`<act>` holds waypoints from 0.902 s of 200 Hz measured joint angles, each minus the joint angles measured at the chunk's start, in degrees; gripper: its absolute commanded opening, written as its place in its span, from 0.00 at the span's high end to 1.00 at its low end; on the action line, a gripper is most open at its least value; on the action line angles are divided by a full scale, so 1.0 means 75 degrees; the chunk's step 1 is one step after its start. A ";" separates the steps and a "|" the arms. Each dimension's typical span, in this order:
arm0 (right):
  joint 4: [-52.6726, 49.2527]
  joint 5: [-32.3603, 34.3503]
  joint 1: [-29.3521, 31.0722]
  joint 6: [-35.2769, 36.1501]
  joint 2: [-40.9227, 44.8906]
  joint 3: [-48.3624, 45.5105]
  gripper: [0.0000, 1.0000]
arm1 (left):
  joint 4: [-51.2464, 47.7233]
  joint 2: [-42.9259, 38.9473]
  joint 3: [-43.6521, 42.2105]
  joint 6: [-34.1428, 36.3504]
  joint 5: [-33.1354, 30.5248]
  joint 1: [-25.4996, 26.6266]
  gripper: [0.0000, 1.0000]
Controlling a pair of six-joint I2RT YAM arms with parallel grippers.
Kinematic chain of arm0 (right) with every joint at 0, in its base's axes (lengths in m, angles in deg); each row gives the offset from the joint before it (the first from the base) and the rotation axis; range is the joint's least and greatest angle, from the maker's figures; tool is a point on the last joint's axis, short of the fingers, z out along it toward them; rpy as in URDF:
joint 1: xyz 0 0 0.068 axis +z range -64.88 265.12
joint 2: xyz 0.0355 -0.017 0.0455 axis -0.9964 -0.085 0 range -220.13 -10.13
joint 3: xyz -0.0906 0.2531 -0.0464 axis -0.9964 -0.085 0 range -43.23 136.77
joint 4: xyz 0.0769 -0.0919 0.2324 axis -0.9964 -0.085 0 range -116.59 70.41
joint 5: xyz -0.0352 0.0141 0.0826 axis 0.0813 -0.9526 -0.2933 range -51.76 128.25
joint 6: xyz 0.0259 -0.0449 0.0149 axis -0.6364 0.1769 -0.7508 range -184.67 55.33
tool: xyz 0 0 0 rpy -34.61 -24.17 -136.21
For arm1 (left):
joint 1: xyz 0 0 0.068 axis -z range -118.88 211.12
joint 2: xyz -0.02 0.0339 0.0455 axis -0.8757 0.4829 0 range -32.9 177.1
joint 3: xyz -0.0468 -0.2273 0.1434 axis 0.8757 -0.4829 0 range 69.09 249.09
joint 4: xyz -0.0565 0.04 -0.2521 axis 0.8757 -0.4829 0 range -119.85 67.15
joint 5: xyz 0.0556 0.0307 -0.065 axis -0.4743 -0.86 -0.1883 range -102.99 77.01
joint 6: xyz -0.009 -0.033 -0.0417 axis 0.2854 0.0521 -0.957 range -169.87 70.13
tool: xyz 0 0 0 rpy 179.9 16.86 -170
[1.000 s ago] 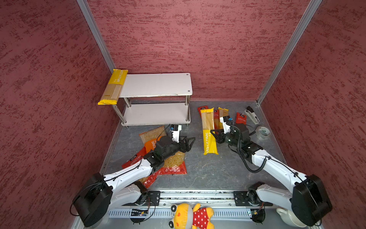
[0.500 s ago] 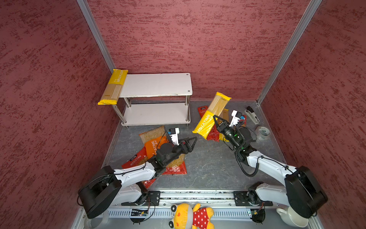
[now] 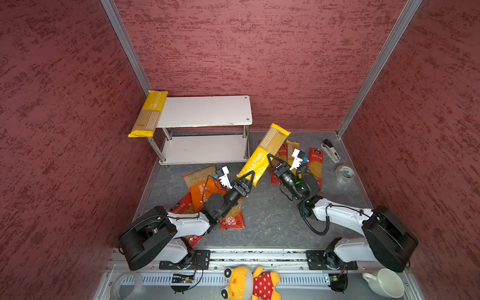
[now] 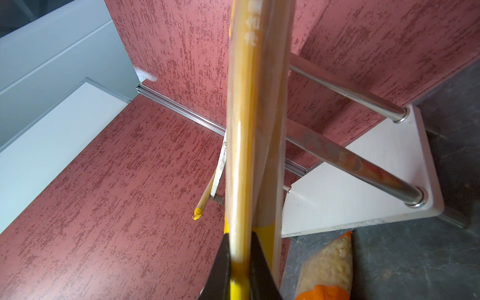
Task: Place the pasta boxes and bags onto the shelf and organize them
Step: 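Lift the yellow pack with the right gripper and tilt it toward the left gripper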
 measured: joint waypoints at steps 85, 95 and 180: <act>0.0583 0.0108 0.0210 -0.0638 -0.0568 0.0000 0.81 | 0.0504 -0.0050 -0.0003 0.0221 -0.0251 -0.0032 0.78; 0.0714 0.0105 0.0210 -0.0676 -0.0618 0.0000 0.79 | 0.0522 -0.0114 -0.0003 0.0291 -0.0213 -0.0067 0.82; 0.2250 -0.0475 -0.0353 -0.1358 -0.1084 -0.1093 0.53 | -0.2235 -0.2040 -0.0262 0.1005 0.0775 -0.0714 0.96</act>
